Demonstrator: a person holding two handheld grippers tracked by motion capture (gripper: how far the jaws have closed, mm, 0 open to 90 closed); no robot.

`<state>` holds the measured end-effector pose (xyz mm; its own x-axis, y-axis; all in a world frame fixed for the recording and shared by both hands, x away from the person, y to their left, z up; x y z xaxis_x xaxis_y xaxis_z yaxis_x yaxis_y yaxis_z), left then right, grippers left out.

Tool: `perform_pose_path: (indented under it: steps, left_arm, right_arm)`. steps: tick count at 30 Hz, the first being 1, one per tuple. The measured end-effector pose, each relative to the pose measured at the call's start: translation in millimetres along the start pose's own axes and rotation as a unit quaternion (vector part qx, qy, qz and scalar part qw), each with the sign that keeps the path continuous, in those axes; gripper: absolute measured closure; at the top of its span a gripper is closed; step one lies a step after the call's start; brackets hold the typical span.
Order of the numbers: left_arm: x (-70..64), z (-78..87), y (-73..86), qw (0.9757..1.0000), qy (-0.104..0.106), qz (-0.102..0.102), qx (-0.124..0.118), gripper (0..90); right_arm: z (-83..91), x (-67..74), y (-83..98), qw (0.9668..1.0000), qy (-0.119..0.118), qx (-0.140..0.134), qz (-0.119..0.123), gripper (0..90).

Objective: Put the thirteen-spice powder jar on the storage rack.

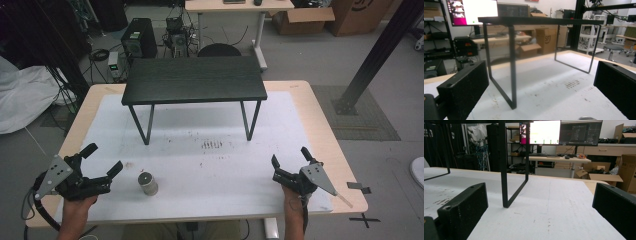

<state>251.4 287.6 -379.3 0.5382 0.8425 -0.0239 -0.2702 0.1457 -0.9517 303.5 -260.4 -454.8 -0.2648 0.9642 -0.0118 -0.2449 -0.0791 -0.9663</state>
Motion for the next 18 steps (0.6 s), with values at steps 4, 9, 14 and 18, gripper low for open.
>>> perform_pose_path:
  steps: [4,9,14,18]
  left_arm:
    - [-5.3,-3.1,3.3,1.0,0.008,-0.001,0.006,0.2]
    - [-11.9,-6.2,7.0,0.9998,0.016,-0.003,0.012,0.2]
    - [-21.3,-10.6,12.6,0.9993,0.025,-0.014,0.023,0.3]
    - [-26.1,-13.3,15.3,0.999,0.029,-0.019,0.03,0.3]
  right_arm:
    - [0.0,0.0,0.0,1.0,0.0,0.0,0.0,0.0]
    - [0.0,0.0,0.0,1.0,0.0,0.0,0.0,0.0]
    - [0.1,0.0,0.0,1.0,0.0,-0.001,0.001,0.0]
    - [0.1,0.0,0.0,1.0,0.0,-0.001,0.001,0.0]
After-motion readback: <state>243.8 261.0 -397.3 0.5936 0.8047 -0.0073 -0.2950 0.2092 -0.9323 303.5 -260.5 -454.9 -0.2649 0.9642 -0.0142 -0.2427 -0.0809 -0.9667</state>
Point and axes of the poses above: each handheld gripper's, and its own axes: z roughly backward along the jaws, y roughly out of its underside, x roughly to its left, the point moved 3 cm from there along -z, roughly forward along the jaws, and after that the axes turned 15 degrees about x, right-handed, at the moved point
